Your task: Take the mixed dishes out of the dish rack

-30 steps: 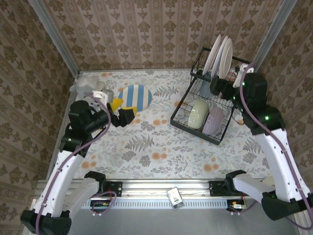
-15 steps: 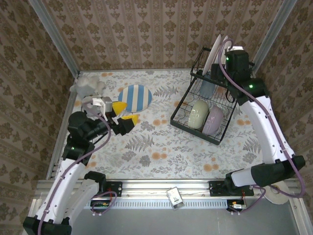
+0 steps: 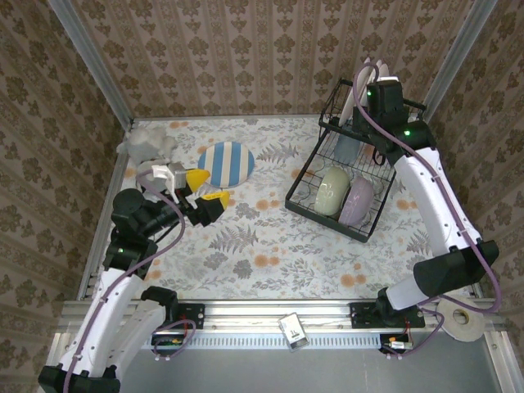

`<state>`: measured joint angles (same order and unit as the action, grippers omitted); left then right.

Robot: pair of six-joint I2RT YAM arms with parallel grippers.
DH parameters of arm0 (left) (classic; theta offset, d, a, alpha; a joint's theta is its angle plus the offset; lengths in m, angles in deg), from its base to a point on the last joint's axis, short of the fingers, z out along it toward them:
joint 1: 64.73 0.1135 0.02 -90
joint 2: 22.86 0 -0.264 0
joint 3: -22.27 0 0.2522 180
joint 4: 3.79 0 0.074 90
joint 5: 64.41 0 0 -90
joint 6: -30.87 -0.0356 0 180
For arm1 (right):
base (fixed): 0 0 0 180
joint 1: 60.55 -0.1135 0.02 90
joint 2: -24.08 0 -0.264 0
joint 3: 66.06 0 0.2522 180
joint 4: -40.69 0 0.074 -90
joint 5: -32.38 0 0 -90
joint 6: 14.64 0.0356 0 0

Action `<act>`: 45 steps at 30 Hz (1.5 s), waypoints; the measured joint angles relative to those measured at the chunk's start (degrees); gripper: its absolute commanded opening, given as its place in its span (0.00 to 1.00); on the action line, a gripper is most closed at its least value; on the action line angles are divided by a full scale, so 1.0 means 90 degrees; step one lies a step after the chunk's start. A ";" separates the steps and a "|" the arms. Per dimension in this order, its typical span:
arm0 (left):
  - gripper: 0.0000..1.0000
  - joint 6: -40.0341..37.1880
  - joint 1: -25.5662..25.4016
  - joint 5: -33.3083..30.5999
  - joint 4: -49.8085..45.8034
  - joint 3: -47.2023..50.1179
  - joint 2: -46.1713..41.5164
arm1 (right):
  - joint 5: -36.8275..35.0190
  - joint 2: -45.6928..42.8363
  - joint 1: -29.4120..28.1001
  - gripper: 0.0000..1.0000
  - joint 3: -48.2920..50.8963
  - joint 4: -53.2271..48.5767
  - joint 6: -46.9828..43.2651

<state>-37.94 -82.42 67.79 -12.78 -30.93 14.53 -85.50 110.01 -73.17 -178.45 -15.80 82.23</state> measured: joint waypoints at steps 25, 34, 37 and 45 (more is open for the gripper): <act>1.00 0.0000 0.0005 -0.0022 0.0002 0.0036 0.0134 | -0.0993 0.0413 0.0092 0.77 -0.0036 0.0384 0.0046; 1.00 0.0002 0.0005 -0.0022 0.0005 0.0044 0.0143 | -0.0976 0.0408 0.0452 0.75 -0.0036 0.0386 0.0471; 1.00 0.0007 0.0005 -0.0019 0.0039 0.0049 0.0168 | -0.0770 0.0401 0.0614 0.72 -0.0041 0.0367 0.0724; 1.00 0.0027 0.0005 -0.0017 0.0148 0.0066 0.0221 | -0.0204 0.0447 0.0933 0.65 -0.0546 -0.0092 0.1452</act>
<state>-37.70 -82.38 67.64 -11.45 -30.34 16.52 -87.34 114.03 -64.77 -183.37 -16.63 95.30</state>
